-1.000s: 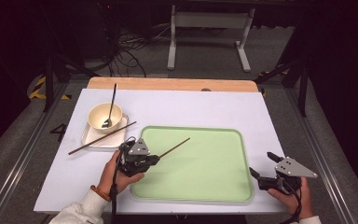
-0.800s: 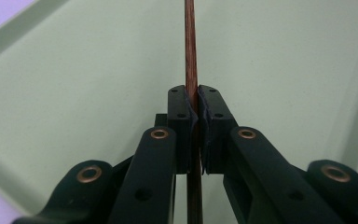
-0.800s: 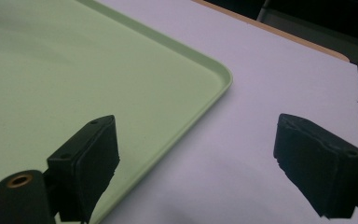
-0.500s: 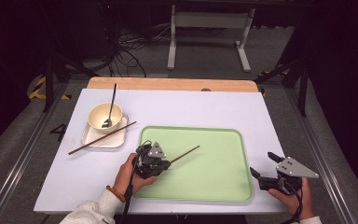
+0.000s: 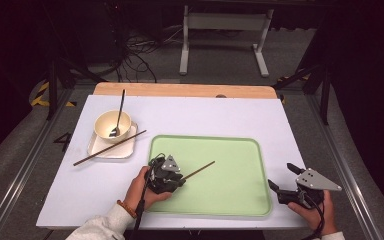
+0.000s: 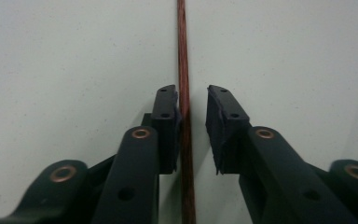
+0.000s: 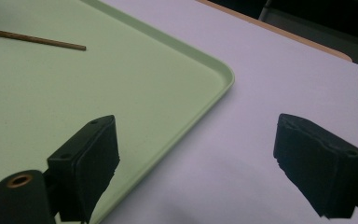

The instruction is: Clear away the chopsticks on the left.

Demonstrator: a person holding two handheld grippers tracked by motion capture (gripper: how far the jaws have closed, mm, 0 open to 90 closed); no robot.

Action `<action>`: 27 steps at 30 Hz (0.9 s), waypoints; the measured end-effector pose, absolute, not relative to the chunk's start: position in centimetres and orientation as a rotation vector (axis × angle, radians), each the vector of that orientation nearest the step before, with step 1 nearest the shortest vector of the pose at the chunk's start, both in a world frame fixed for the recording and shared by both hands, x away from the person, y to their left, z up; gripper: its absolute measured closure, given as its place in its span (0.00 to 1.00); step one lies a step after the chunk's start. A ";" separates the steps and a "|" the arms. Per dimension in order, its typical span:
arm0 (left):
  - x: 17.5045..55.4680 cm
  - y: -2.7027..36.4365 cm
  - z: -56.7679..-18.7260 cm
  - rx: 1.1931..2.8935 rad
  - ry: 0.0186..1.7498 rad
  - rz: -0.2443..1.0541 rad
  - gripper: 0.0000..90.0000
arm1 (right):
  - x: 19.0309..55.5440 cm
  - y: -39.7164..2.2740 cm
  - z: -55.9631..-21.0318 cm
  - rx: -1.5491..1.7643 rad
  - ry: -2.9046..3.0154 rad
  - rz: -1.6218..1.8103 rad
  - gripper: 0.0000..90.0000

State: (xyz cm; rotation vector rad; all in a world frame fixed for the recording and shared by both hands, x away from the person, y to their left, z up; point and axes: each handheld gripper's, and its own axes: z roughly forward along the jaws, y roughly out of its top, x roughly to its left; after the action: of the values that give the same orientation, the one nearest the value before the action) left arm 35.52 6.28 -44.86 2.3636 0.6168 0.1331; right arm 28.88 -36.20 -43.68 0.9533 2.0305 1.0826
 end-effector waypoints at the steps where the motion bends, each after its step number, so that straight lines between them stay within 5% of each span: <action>1: 35.5 6.3 -44.8 2.362 0.609 0.132 0.83 | 28.9 -36.2 -43.6 0.951 2.029 1.085 0.16; 7: 35.7 6.7 -43.3 2.369 0.528 0.164 1.00 | 28.7 -36.4 -43.6 0.948 2.023 1.102 0.16; 27: 37.9 1.1 -42.9 2.464 0.291 0.176 1.00 | 28.7 -36.4 -43.6 0.963 2.020 1.089 0.16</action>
State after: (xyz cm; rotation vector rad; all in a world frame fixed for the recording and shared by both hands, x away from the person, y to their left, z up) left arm 37.88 1.06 -42.86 2.4638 0.2909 0.1764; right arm 28.74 -36.37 -43.64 0.9629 2.0203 1.0888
